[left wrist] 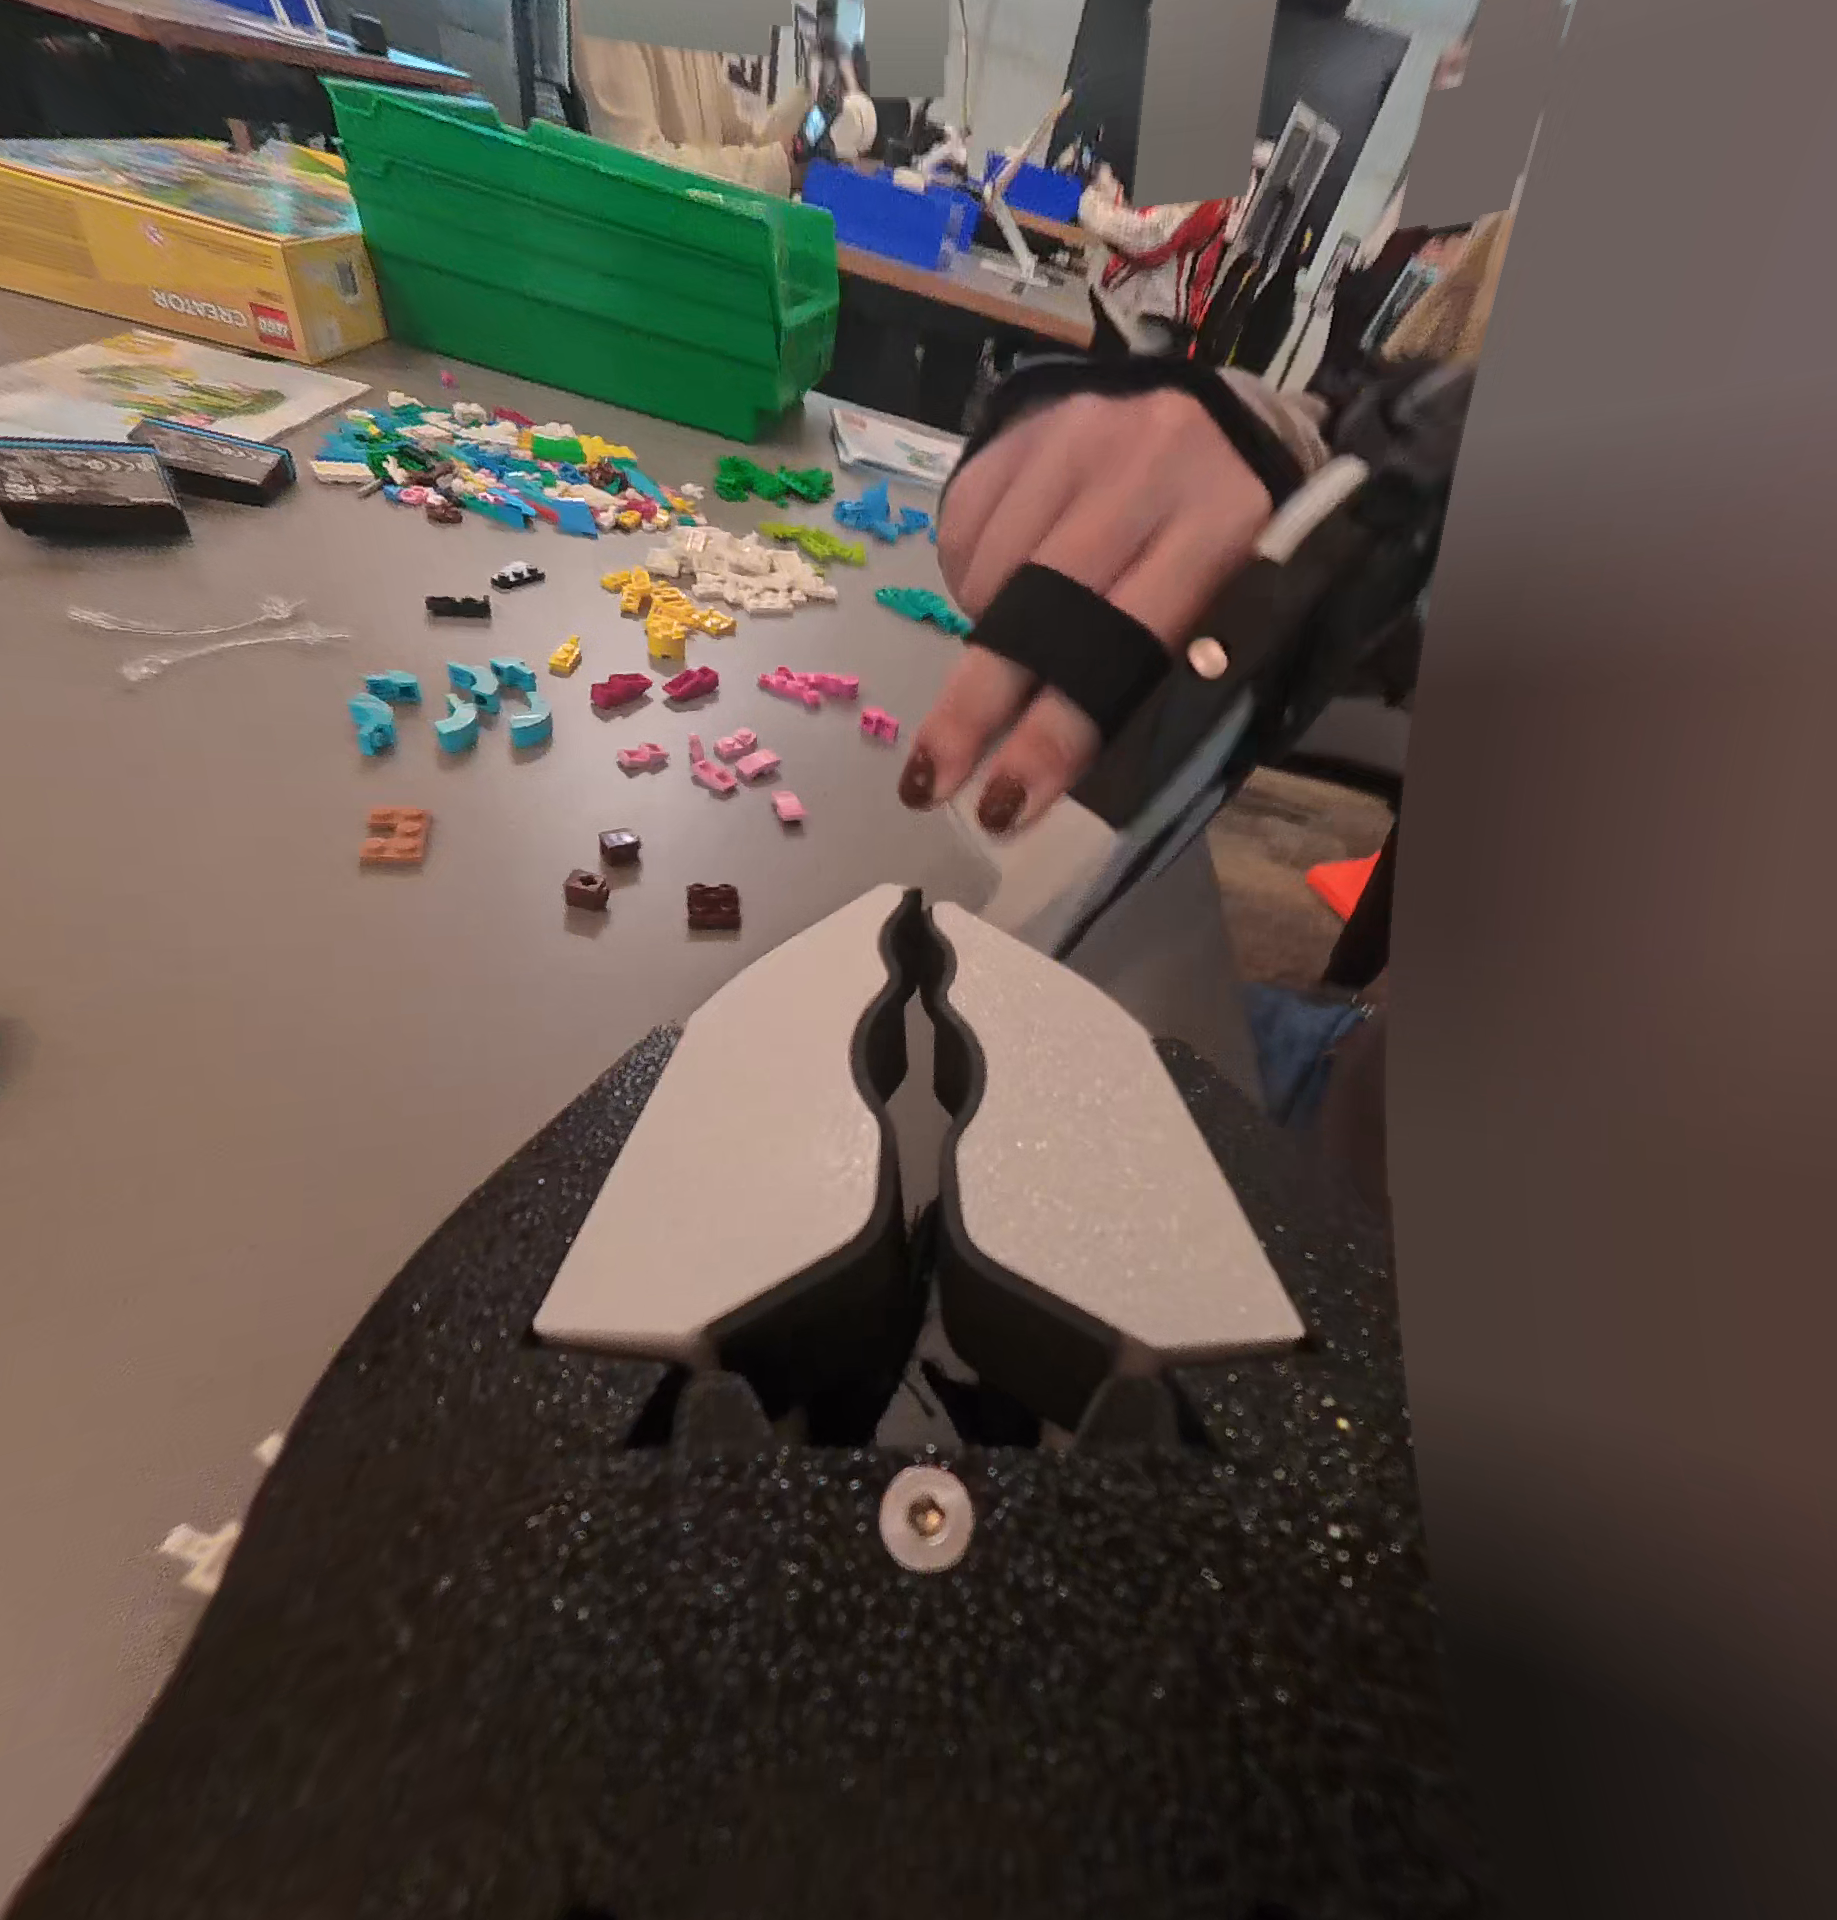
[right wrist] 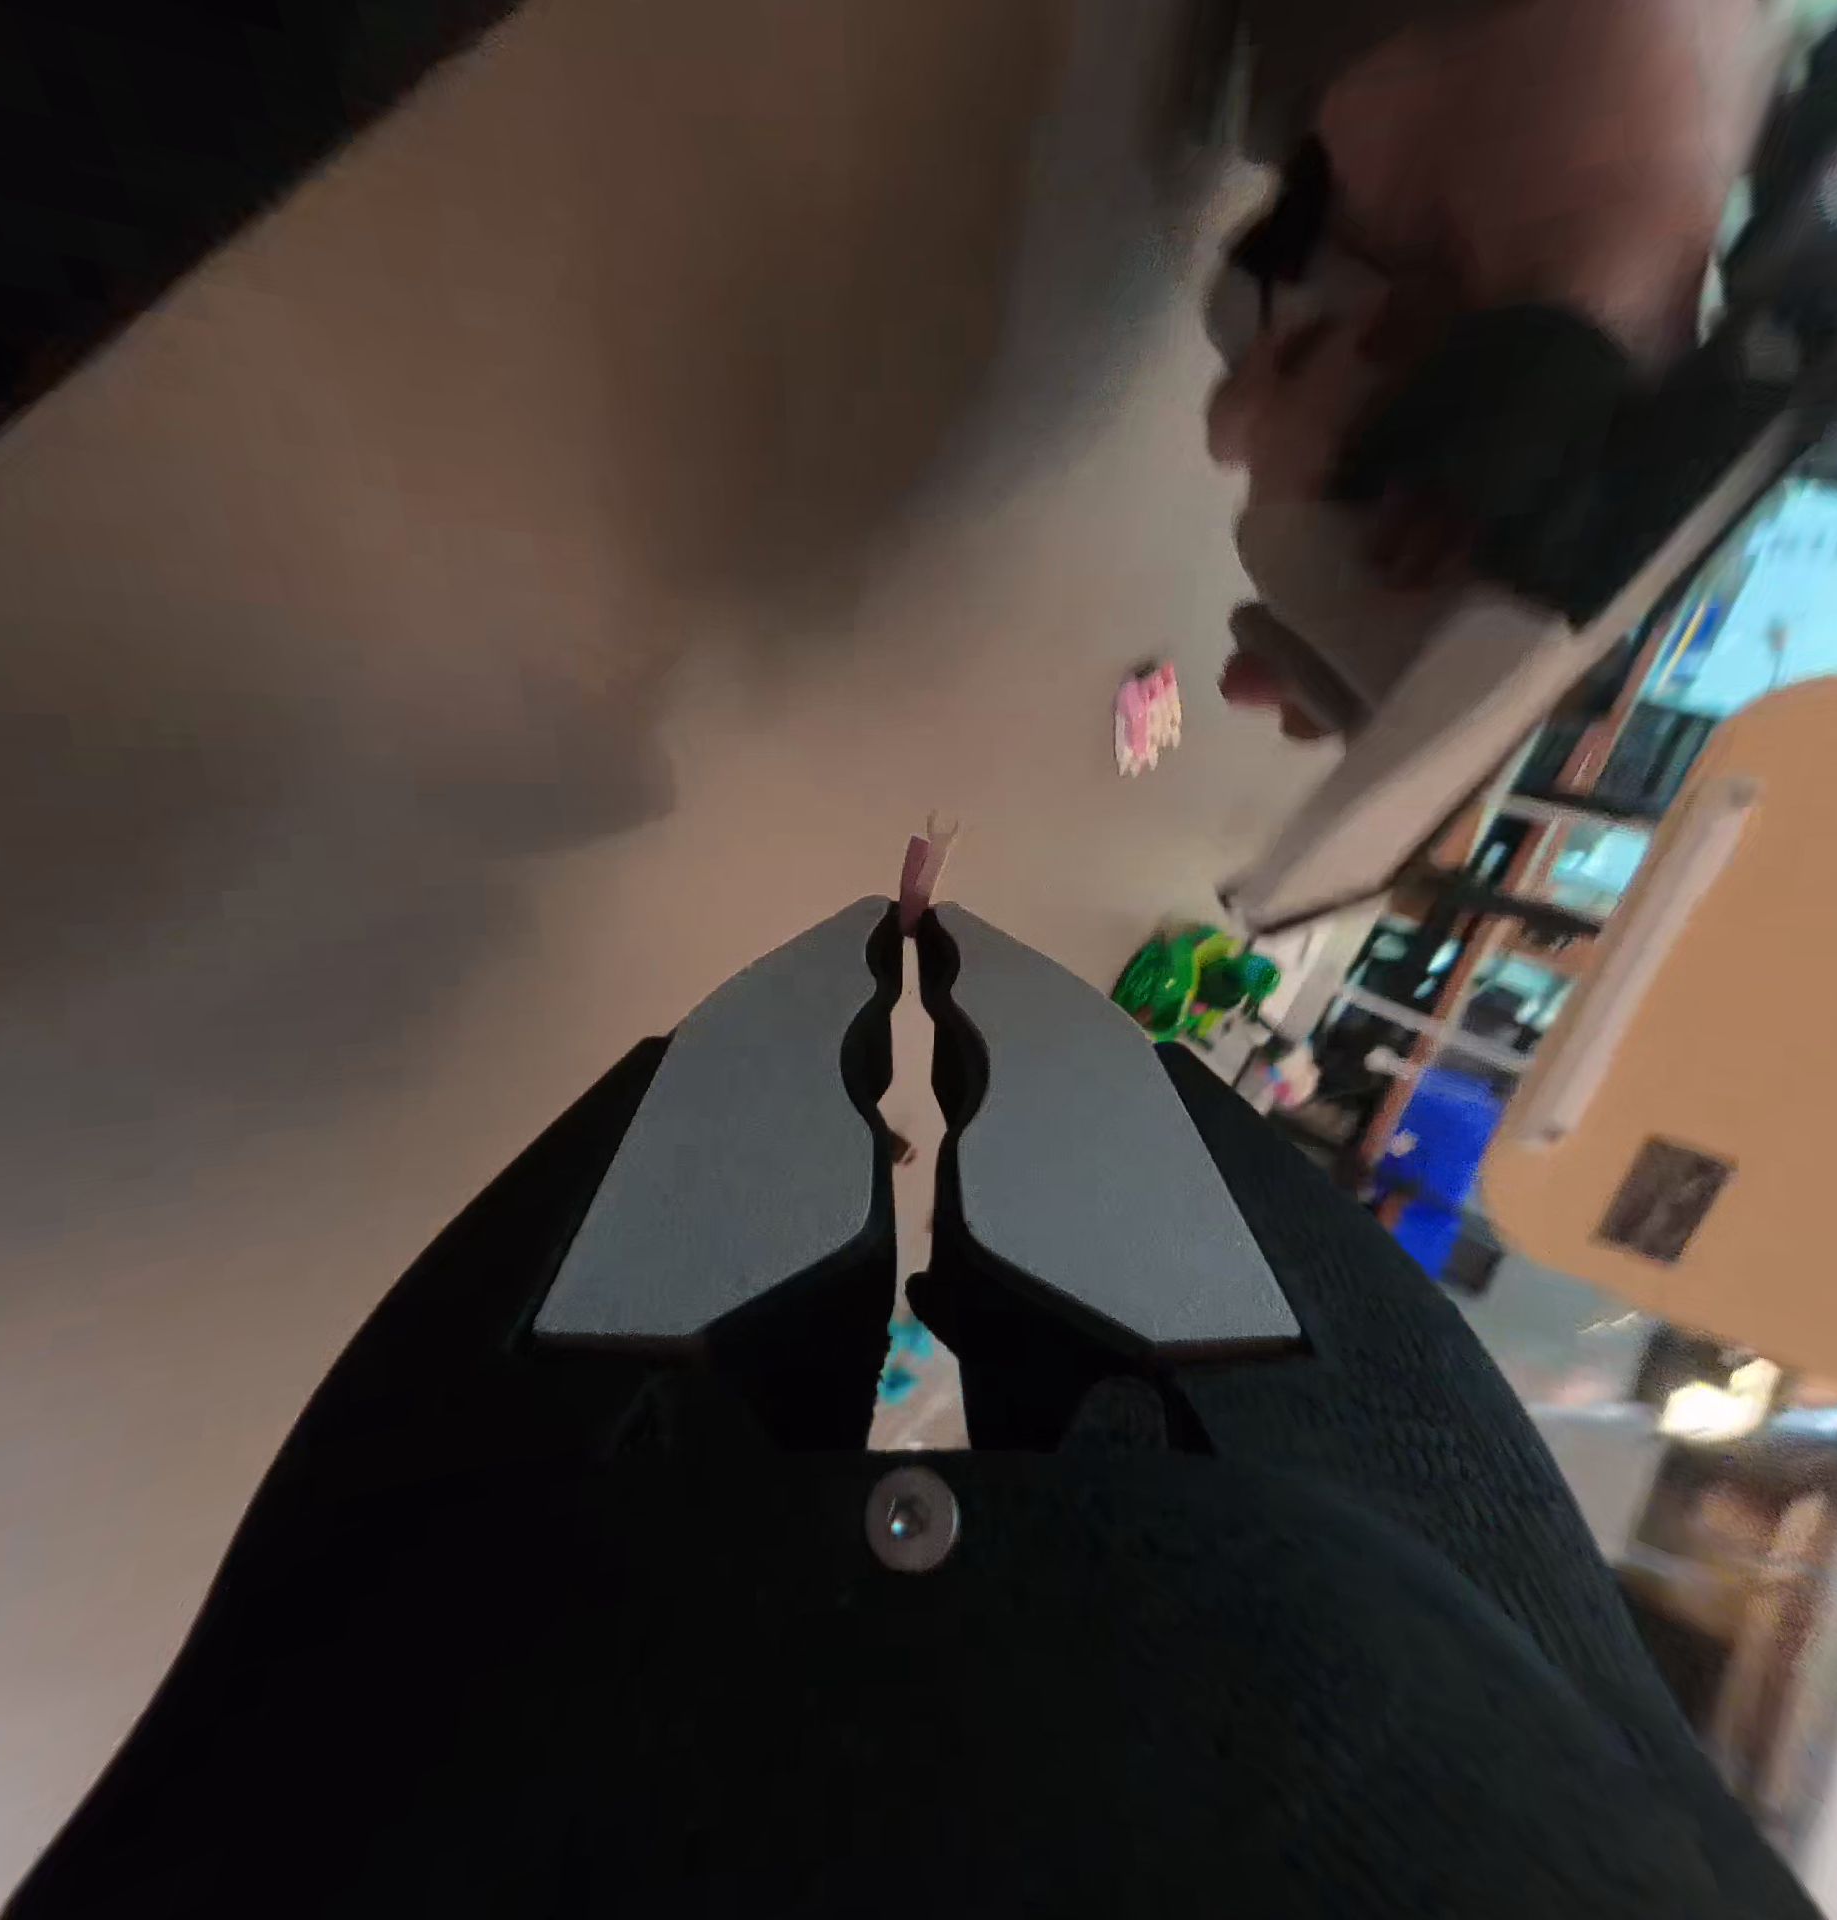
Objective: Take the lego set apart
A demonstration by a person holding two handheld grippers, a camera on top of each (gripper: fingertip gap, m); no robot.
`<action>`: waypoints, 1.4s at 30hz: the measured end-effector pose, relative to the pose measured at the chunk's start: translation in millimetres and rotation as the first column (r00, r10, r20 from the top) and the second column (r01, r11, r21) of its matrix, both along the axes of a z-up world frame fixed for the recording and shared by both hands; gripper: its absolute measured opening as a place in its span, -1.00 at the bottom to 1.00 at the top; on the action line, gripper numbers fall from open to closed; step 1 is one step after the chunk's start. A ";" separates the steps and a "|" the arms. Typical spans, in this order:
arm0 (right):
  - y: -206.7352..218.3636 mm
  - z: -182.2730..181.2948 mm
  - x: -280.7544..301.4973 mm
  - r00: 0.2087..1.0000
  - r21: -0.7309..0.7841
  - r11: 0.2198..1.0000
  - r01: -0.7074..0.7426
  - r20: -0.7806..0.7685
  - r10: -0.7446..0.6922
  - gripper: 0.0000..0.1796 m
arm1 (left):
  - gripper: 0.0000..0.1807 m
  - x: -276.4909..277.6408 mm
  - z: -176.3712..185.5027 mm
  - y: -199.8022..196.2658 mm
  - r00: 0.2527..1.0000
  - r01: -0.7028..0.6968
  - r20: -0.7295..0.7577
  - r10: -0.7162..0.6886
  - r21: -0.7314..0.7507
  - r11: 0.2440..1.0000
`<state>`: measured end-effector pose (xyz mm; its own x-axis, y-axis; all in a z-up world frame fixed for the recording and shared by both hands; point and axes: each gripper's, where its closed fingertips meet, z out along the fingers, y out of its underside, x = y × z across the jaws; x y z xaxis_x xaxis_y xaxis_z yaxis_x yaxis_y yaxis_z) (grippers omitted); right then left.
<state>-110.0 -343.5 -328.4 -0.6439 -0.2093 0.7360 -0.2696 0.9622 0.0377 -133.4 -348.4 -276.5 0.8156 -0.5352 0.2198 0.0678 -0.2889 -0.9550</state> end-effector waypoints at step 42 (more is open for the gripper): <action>76.7 83.5 -91.2 0.651 -0.765 0.626 0.153 -0.399 -0.646 -0.99 | -0.68 -83.4 41.4 50.0 0.887 -0.412 0.025 0.461 0.492 0.767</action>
